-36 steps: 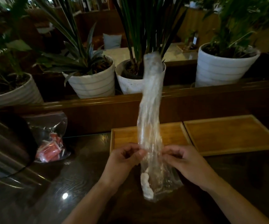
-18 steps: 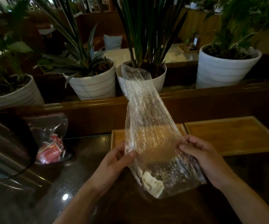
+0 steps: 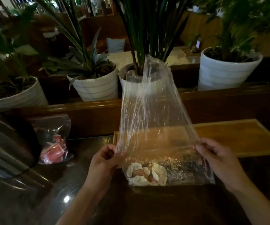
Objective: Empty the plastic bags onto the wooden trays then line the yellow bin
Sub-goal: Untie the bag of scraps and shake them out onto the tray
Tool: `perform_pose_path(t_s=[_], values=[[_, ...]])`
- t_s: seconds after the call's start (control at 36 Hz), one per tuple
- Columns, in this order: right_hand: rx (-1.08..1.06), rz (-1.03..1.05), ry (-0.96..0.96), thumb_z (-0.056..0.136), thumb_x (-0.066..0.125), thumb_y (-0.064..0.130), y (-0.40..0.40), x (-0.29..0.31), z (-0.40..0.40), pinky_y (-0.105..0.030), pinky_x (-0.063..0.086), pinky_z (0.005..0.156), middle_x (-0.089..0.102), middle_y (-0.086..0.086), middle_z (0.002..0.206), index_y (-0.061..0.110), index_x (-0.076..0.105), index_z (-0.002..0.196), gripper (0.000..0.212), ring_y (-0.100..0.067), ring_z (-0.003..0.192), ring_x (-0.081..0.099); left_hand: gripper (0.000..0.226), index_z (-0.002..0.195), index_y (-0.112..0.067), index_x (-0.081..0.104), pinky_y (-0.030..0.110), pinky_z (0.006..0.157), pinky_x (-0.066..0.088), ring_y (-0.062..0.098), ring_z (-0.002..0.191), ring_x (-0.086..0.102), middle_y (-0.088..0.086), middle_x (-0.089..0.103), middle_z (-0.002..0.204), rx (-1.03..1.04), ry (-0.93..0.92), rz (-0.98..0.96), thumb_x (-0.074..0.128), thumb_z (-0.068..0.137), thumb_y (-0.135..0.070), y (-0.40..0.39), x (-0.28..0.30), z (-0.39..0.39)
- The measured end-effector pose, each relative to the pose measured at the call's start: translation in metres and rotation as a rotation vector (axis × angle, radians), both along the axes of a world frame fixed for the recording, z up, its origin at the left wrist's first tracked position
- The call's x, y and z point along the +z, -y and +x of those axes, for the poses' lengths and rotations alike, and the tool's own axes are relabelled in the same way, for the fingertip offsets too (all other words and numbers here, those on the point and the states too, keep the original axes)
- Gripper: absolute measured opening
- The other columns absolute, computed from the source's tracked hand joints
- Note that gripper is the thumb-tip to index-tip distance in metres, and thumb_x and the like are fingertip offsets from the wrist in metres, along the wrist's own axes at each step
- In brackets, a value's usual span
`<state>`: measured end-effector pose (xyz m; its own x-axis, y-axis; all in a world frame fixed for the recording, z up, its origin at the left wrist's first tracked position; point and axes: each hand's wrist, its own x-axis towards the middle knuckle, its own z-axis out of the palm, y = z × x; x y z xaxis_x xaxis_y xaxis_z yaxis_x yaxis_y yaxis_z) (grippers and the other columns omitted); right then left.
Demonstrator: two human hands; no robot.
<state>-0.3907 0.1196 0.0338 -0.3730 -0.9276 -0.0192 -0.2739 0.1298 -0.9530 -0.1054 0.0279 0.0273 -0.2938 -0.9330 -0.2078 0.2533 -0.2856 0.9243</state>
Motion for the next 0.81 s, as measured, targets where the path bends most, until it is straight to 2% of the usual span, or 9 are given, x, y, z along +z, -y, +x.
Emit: perform_pose_path(t_s=[0.08, 0.19, 0.31, 0.42, 0.5, 0.53, 0.64, 0.75, 0.81], values=[[0.041, 0.049, -0.058, 0.096, 0.05, 0.019, -0.003, 0.0, -0.001, -0.051, 0.053, 0.084, 0.072, 0.001, 0.09, 0.044, 0.06, 0.105, 0.029, -0.026, 0.09, 0.068, 0.045, 0.074, -0.012, 0.065, 0.059, 0.096, 0.044, 0.036, 0.095, 0.058, 0.018, 0.065, 0.098, -0.028, -0.021, 0.031, 0.095, 0.045, -0.03, -0.003, -0.005, -0.001], [0.132, 0.12, 0.02, 0.099, 0.045, 0.023, -0.004, -0.001, -0.004, -0.03, 0.038, 0.102, 0.059, 0.025, 0.118, 0.049, 0.054, 0.114, 0.032, -0.001, 0.118, 0.052, 0.057, 0.089, -0.012, 0.069, 0.052, 0.087, 0.051, 0.032, 0.092, 0.065, 0.013, 0.07, 0.099, -0.029, 0.004, -0.008, 0.094, 0.047, -0.041, -0.007, -0.006, -0.001], [0.16, 0.186, 0.14, 0.093, 0.05, 0.034, -0.005, 0.002, -0.003, -0.034, 0.027, 0.105, 0.067, 0.023, 0.107, 0.043, 0.063, 0.109, 0.022, 0.005, 0.107, 0.055, 0.027, 0.101, -0.009, 0.067, 0.052, 0.088, 0.051, 0.036, 0.1, 0.064, 0.013, 0.069, 0.105, -0.08, 0.052, -0.021, 0.075, 0.079, -0.023, -0.011, 0.0, -0.004], [0.121, 0.076, 0.12, 0.07, 0.067, 0.069, -0.001, 0.002, -0.003, -0.042, 0.044, 0.099, 0.069, 0.004, 0.116, 0.026, 0.063, 0.12, 0.066, -0.015, 0.11, 0.063, 0.039, 0.117, -0.011, 0.062, 0.051, 0.089, 0.053, 0.036, 0.109, 0.064, 0.015, 0.066, 0.118, -0.176, 0.078, -0.047, 0.065, 0.081, -0.027, -0.007, 0.013, -0.007], [0.071, -0.036, 0.165, 0.077, 0.071, 0.047, 0.006, 0.009, 0.001, -0.021, 0.053, 0.07, 0.072, -0.007, 0.094, 0.016, 0.067, 0.101, 0.04, -0.021, 0.088, 0.069, 0.031, 0.104, -0.012, 0.066, 0.057, 0.087, 0.051, 0.037, 0.102, 0.063, 0.015, 0.067, 0.11, -0.097, 0.16, -0.165, 0.06, 0.085, -0.037, -0.005, 0.025, -0.013], [0.048, -0.063, 0.184, 0.079, 0.068, 0.039, 0.007, 0.012, 0.003, -0.021, 0.053, 0.066, 0.071, -0.008, 0.091, 0.015, 0.068, 0.097, 0.03, -0.022, 0.084, 0.069, 0.027, 0.097, -0.014, 0.066, 0.06, 0.086, 0.05, 0.039, 0.099, 0.061, 0.015, 0.066, 0.106, -0.042, 0.194, -0.216, 0.061, 0.087, -0.038, -0.006, 0.028, -0.015], [-0.012, -0.145, 0.206, 0.086, 0.062, 0.025, 0.004, 0.017, 0.007, -0.019, 0.053, 0.059, 0.071, -0.007, 0.084, 0.012, 0.07, 0.093, 0.017, -0.012, 0.074, 0.069, 0.016, 0.089, -0.018, 0.068, 0.057, 0.076, 0.051, 0.033, 0.084, 0.059, 0.011, 0.066, 0.091, 0.16, 0.235, -0.366, 0.059, 0.093, -0.031, -0.006, 0.032, -0.017], [-0.05, -0.147, 0.123, 0.09, 0.059, 0.018, -0.009, 0.016, 0.012, -0.023, 0.048, 0.068, 0.073, 0.003, 0.081, 0.011, 0.071, 0.09, 0.015, -0.003, 0.073, 0.068, 0.013, 0.086, -0.021, 0.069, 0.028, 0.063, 0.053, 0.014, 0.071, 0.061, -0.003, 0.067, 0.079, 0.268, 0.24, -0.446, 0.06, 0.092, -0.025, -0.009, 0.029, -0.014], [-0.056, -0.126, 0.086, 0.091, 0.058, 0.018, -0.015, 0.014, 0.017, -0.027, 0.048, 0.072, 0.074, 0.005, 0.082, 0.015, 0.072, 0.09, 0.014, -0.004, 0.074, 0.069, 0.011, 0.087, -0.021, 0.07, 0.026, 0.062, 0.053, 0.016, 0.073, 0.061, -0.001, 0.068, 0.081, 0.286, 0.241, -0.433, 0.061, 0.092, -0.026, -0.009, 0.024, -0.012]])
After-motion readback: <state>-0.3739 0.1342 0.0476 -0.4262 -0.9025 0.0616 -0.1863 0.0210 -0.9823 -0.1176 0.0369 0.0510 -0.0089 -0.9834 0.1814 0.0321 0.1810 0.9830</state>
